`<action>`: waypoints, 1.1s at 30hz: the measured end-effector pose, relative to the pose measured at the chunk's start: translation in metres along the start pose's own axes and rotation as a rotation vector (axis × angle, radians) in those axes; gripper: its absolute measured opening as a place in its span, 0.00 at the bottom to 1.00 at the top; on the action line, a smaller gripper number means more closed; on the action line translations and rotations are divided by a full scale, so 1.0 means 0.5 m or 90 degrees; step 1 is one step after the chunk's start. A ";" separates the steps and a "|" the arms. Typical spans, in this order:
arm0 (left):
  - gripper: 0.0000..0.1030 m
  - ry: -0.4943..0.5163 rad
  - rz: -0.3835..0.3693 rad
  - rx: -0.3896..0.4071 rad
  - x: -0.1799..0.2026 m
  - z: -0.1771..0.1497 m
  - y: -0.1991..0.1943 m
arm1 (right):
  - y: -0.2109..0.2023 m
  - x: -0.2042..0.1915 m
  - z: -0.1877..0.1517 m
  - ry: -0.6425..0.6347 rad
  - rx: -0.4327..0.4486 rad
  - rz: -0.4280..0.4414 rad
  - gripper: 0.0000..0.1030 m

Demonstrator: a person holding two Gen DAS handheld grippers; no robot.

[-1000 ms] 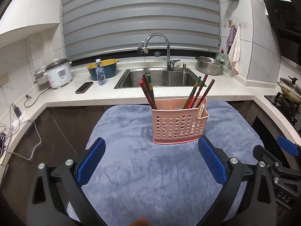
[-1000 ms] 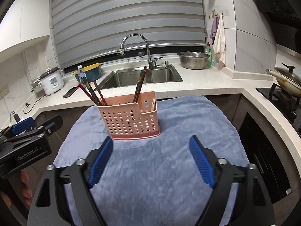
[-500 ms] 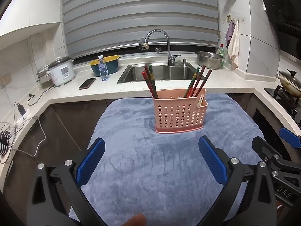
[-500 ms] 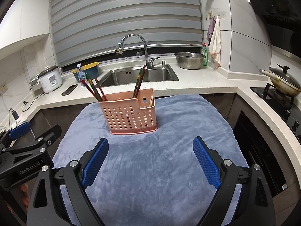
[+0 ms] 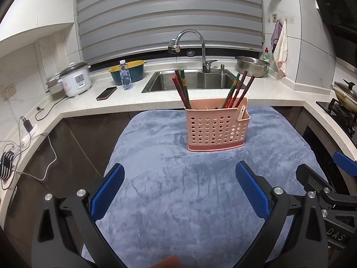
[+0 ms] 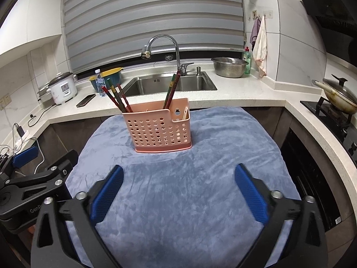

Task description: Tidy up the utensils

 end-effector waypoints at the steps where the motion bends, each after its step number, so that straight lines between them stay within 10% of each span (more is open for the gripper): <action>1: 0.93 0.002 0.002 0.000 0.000 0.000 0.001 | 0.002 0.000 0.000 -0.001 -0.001 -0.002 0.94; 33: 0.92 0.003 0.004 -0.012 0.004 -0.009 0.036 | 0.032 0.008 -0.011 0.005 -0.013 -0.013 0.94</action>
Point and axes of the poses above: each gripper's, at about its wrist camera, not at the fingertips, and y roughly the way its jaws point, x to its right, z to its top, the point moved 9 cm from there along y, roughly the way its jaws point, and after that the axes turned 1 degree about y, right-handed, at the moved point
